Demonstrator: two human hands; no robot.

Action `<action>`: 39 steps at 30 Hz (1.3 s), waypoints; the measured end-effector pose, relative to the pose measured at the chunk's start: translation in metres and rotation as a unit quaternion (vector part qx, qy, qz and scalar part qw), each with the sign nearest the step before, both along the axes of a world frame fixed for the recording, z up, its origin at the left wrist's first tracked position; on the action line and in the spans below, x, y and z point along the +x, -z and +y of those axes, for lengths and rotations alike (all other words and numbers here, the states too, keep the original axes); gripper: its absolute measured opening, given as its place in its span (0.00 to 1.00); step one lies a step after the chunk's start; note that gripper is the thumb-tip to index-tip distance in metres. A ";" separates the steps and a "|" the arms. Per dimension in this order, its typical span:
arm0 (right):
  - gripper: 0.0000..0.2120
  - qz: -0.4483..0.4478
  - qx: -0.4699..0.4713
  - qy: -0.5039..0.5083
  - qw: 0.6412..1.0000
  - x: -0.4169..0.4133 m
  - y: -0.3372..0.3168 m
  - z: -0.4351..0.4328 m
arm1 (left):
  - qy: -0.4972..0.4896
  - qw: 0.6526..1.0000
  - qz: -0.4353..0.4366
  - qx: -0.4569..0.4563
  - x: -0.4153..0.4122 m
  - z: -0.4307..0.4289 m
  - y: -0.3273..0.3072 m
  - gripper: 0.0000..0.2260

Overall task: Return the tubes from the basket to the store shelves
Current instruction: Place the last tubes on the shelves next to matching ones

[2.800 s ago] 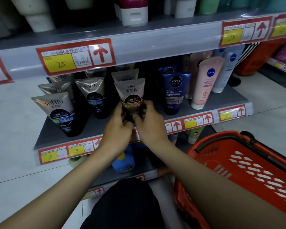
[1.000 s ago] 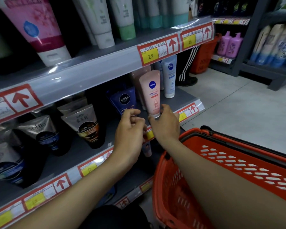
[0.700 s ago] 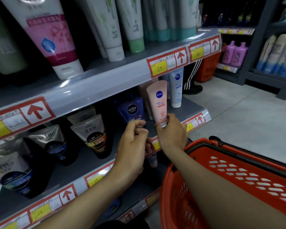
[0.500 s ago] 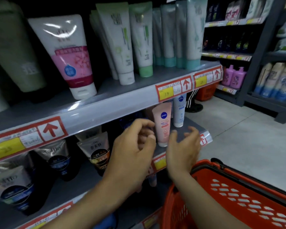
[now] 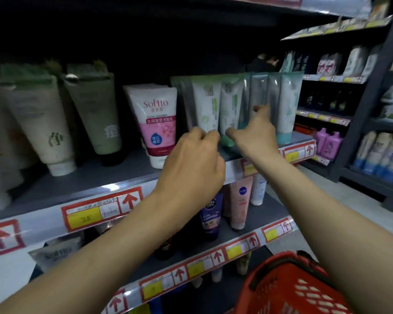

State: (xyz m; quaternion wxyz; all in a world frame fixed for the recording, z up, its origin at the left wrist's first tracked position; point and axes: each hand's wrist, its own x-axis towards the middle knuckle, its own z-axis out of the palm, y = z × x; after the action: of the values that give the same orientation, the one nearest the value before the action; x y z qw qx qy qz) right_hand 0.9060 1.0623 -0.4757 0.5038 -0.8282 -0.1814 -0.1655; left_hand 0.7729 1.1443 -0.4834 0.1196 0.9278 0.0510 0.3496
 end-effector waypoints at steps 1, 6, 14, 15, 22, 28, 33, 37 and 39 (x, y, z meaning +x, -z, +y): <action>0.36 0.015 -0.026 -0.015 0.999 0.005 0.001 0.000 | -0.001 1.000 0.007 0.005 0.002 -0.001 -0.002 0.16; 0.36 0.012 -0.104 -0.026 0.994 0.018 0.007 0.005 | -0.008 0.999 0.039 0.020 0.013 -0.001 -0.003 0.18; 0.21 -0.006 -0.168 0.019 0.986 0.029 0.013 0.012 | -0.006 0.999 -0.012 0.031 0.025 0.001 0.004 0.15; 0.21 -0.005 -0.168 0.015 0.986 0.030 0.013 0.011 | -0.004 0.999 -0.021 0.031 0.026 0.000 0.005 0.15; 0.20 -0.041 -0.178 -0.005 0.983 0.010 0.004 -0.016 | 0.039 0.994 -0.103 -0.005 0.041 -0.016 0.006 0.07; 0.18 -0.173 0.056 0.124 0.975 0.015 0.021 -0.086 | 0.073 0.983 -0.103 -0.132 0.072 -0.048 0.003 0.05; 0.29 -0.044 0.005 0.090 0.995 0.053 0.028 -0.095 | 0.049 0.994 -0.015 -0.093 0.112 -0.062 0.002 0.11; 0.26 0.003 0.002 0.059 0.998 0.067 0.033 -0.092 | 0.041 0.994 0.036 -0.097 0.125 -0.070 0.001 0.12; 0.25 0.006 -0.010 0.061 0.998 0.072 0.035 -0.091 | 0.039 0.992 0.058 -0.104 0.128 -0.073 0.002 0.13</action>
State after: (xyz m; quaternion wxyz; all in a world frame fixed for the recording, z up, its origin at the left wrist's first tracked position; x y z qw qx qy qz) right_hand 0.9777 0.9711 -0.5106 0.4859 -0.8434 -0.1295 -0.1893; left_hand 0.9013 1.0712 -0.4856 0.2264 0.9303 0.0575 0.2829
